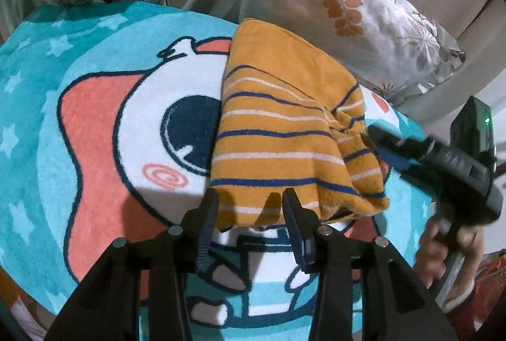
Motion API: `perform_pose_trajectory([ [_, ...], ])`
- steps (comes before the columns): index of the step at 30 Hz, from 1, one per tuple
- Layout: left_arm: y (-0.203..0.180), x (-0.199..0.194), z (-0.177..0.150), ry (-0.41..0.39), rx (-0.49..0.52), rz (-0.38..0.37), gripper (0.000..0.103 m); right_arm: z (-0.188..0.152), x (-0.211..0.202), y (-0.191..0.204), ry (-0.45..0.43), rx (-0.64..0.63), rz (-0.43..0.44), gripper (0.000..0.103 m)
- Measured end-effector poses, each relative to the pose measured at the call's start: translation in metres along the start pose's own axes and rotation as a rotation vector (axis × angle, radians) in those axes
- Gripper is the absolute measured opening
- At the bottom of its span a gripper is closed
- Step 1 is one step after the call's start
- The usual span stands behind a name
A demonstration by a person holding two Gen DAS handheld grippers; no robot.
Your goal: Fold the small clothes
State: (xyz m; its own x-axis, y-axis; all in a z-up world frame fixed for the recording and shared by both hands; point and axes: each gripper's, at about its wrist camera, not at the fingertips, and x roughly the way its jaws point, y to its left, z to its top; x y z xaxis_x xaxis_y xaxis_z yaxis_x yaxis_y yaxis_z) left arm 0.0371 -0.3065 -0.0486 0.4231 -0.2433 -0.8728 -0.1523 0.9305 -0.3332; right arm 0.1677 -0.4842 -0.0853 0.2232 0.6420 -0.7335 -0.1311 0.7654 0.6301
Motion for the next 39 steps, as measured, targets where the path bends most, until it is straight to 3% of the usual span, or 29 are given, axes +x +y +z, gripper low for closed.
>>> perform_pose_trajectory([
  [2,-0.004,0.002,0.001,0.000,0.006,0.003,0.041,-0.011,0.018,0.010,0.033,-0.030,-0.053,0.051],
  [3,-0.006,0.002,0.001,0.000,0.013,0.005,0.041,-0.015,0.027,0.012,0.052,-0.036,-0.058,0.046],
  [4,-0.008,0.003,0.000,0.000,0.021,0.010,0.041,-0.019,0.038,0.012,0.082,-0.031,-0.023,0.016],
  [7,-0.014,0.003,0.000,-0.005,0.049,0.034,0.042,-0.017,0.032,0.009,0.061,-0.024,0.004,0.011],
  [11,-0.023,0.012,0.003,-0.009,0.103,0.072,0.051,-0.011,-0.004,0.000,-0.008,-0.059,-0.050,0.009],
  [14,-0.026,0.029,0.004,0.016,0.127,0.094,0.053,-0.013,-0.018,-0.025,-0.016,-0.028,-0.124,0.009],
  [18,-0.025,0.050,0.000,0.074,0.123,0.111,0.055,-0.026,0.000,-0.051,0.029,0.023,-0.167,0.008],
  [25,-0.033,0.047,-0.002,0.067,0.176,0.160,0.058,-0.025,0.005,-0.052,0.011,0.014,-0.196,0.010],
  [29,-0.041,0.035,-0.008,0.050,0.222,0.195,0.058,-0.026,0.004,-0.065,0.000,0.049,-0.192,0.034],
  [31,-0.043,0.025,-0.011,0.035,0.242,0.211,0.058,-0.028,0.000,-0.075,-0.005,0.090,-0.166,0.040],
  [36,-0.043,0.003,-0.014,-0.013,0.263,0.239,0.058,-0.030,-0.021,-0.067,-0.052,0.096,-0.134,0.043],
  [39,-0.040,-0.001,-0.013,-0.021,0.263,0.238,0.058,-0.027,-0.042,-0.048,-0.119,0.052,-0.166,0.043],
])
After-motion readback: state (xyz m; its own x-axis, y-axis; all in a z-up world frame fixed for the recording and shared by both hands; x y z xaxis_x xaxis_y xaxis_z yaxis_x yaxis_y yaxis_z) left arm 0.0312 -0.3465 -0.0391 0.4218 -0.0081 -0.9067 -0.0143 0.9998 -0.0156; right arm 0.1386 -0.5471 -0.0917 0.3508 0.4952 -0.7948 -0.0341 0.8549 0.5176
